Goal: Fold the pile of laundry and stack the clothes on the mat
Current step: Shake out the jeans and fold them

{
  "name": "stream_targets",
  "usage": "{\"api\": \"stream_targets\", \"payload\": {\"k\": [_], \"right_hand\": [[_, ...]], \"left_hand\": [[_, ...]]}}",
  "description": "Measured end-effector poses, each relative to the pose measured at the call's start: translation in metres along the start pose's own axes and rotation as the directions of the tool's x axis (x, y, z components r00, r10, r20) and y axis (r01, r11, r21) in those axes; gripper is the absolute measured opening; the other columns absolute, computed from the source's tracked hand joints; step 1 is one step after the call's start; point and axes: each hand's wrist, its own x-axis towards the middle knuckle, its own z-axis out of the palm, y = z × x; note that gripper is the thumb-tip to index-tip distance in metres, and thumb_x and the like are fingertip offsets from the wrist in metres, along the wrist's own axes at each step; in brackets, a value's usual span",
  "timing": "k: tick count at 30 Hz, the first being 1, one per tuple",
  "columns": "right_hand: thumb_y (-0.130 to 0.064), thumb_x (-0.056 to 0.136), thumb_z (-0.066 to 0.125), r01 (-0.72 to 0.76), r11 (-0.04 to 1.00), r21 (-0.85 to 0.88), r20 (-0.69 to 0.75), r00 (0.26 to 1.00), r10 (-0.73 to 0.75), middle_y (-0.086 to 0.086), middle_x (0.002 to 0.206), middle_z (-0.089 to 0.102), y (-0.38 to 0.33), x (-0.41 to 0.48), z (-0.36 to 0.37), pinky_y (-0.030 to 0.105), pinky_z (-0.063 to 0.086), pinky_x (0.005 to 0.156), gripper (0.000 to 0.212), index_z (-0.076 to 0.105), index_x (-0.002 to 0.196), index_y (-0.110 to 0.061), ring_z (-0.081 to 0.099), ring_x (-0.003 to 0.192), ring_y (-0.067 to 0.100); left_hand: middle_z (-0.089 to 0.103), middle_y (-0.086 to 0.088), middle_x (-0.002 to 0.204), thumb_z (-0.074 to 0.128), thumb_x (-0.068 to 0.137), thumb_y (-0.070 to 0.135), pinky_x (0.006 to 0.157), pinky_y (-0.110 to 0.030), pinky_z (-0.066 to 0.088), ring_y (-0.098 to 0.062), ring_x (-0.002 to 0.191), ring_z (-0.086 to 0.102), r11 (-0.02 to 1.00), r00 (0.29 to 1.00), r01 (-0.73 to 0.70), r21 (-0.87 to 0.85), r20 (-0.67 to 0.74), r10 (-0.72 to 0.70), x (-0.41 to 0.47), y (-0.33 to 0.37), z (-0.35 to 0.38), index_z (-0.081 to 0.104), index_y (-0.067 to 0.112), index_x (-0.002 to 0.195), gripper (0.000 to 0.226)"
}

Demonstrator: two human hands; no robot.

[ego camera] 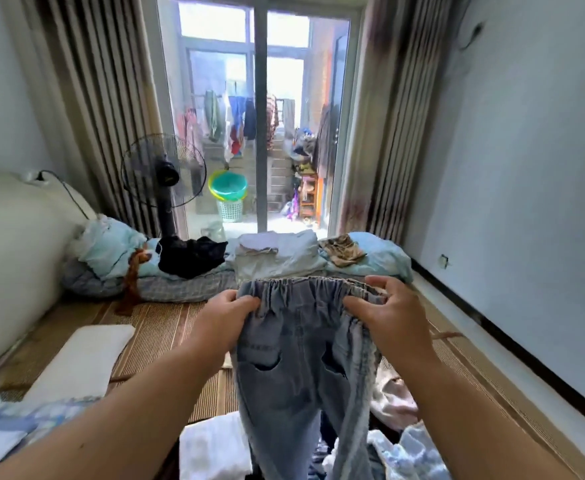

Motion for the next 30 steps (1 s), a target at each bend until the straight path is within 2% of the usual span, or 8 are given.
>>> {"api": "stream_targets", "payload": {"k": [5, 9, 13, 18, 21, 25, 27, 30], "right_hand": [[-0.031, 0.074, 0.080, -0.099, 0.993, 0.059, -0.095, 0.990, 0.104, 0.013, 0.073, 0.071, -0.048, -0.005, 0.002, 0.046, 0.056, 0.068, 0.031, 0.068, 0.077, -0.003, 0.068, 0.071, 0.034], [-0.023, 0.076, 0.079, -0.165, 0.958, 0.232, 0.005, 0.986, 0.169, -0.003, 0.066, 0.072, -0.071, -0.025, 0.023, 0.033, 0.057, 0.065, 0.013, 0.068, 0.071, -0.017, 0.070, 0.068, 0.019], [-0.025, 0.085, 0.071, -0.194, 0.930, 0.312, 0.079, 0.981, 0.178, 0.003, 0.079, 0.074, -0.078, -0.034, 0.025, 0.046, 0.058, 0.079, 0.009, 0.070, 0.084, -0.016, 0.071, 0.082, 0.027], [-0.037, 0.073, 0.078, -0.259, 0.825, 0.502, 0.328, 0.940, 0.096, 0.011, 0.094, 0.074, -0.091, -0.045, 0.019, 0.037, 0.060, 0.067, 0.045, 0.062, 0.106, -0.010, 0.073, 0.086, 0.027], [-0.011, 0.071, 0.083, -0.217, 0.874, 0.434, 0.314, 0.946, 0.079, 0.012, 0.096, 0.073, -0.092, -0.046, 0.022, 0.041, 0.060, 0.074, 0.041, 0.063, 0.107, -0.009, 0.071, 0.089, 0.028], [0.000, 0.069, 0.069, -0.197, 0.902, 0.384, 0.255, 0.961, 0.102, 0.015, 0.083, 0.072, -0.095, -0.041, 0.018, 0.049, 0.057, 0.076, 0.023, 0.069, 0.090, -0.008, 0.068, 0.076, 0.031], [-0.007, 0.059, 0.066, -0.230, 0.896, 0.380, 0.300, 0.947, 0.116, 0.020, 0.082, 0.069, -0.096, -0.039, 0.014, 0.055, 0.055, 0.078, 0.029, 0.069, 0.087, -0.003, 0.064, 0.074, 0.033], [-0.007, 0.058, 0.063, -0.242, 0.886, 0.396, 0.372, 0.924, 0.086, 0.018, 0.077, 0.067, -0.100, -0.037, 0.014, 0.046, 0.055, 0.071, 0.025, 0.069, 0.082, -0.002, 0.063, 0.069, 0.031]], "left_hand": [[0.068, -0.027, 0.093, 0.063, 0.066, 0.025, 0.080, -0.062, 0.052, -0.044, 0.083, 0.065, 0.964, 0.996, 0.078, -0.254, 0.068, -0.063, -0.025, 0.032, 0.015, 0.060, -0.004, 0.096, 0.041], [0.071, -0.022, 0.098, 0.067, 0.068, 0.024, 0.084, -0.057, 0.055, -0.040, 0.091, 0.069, 0.962, 0.984, 0.027, -0.270, 0.177, 0.022, -0.045, 0.037, 0.032, 0.064, 0.005, 0.104, 0.041], [0.074, -0.013, 0.089, 0.066, 0.086, 0.027, 0.082, -0.051, 0.057, -0.034, 0.086, 0.071, 0.962, 0.961, -0.080, -0.260, 0.235, 0.143, -0.049, 0.042, 0.023, 0.073, 0.018, 0.090, 0.012], [0.075, -0.005, 0.084, 0.056, 0.075, 0.070, 0.065, -0.034, 0.059, -0.018, 0.074, 0.071, 0.977, 0.901, -0.141, -0.161, 0.388, 0.194, -0.064, 0.050, 0.004, 0.076, 0.036, 0.085, 0.040], [0.072, -0.006, 0.089, 0.053, 0.059, 0.080, 0.079, -0.039, 0.055, -0.025, 0.081, 0.068, 0.990, 0.890, -0.107, -0.090, 0.435, 0.136, -0.069, 0.054, -0.006, 0.076, 0.033, 0.086, 0.059], [0.072, 0.002, 0.099, 0.077, 0.075, 0.049, 0.089, -0.046, 0.056, -0.018, 0.092, 0.067, 0.972, 0.946, -0.227, -0.068, 0.222, 0.236, -0.059, 0.054, -0.026, 0.074, 0.041, 0.093, 0.021], [0.060, 0.001, 0.109, 0.080, 0.076, 0.032, 0.077, -0.039, 0.057, -0.018, 0.094, 0.063, 0.977, 0.972, -0.209, -0.050, 0.100, 0.213, -0.048, 0.051, -0.041, 0.062, 0.039, 0.114, 0.042], [0.063, 0.001, 0.089, 0.080, 0.076, 0.020, 0.044, -0.019, 0.045, -0.008, 0.061, 0.056, 0.990, 0.928, 0.006, -0.139, 0.369, 0.046, -0.038, 0.049, -0.055, 0.056, 0.038, 0.110, 0.046]]}}
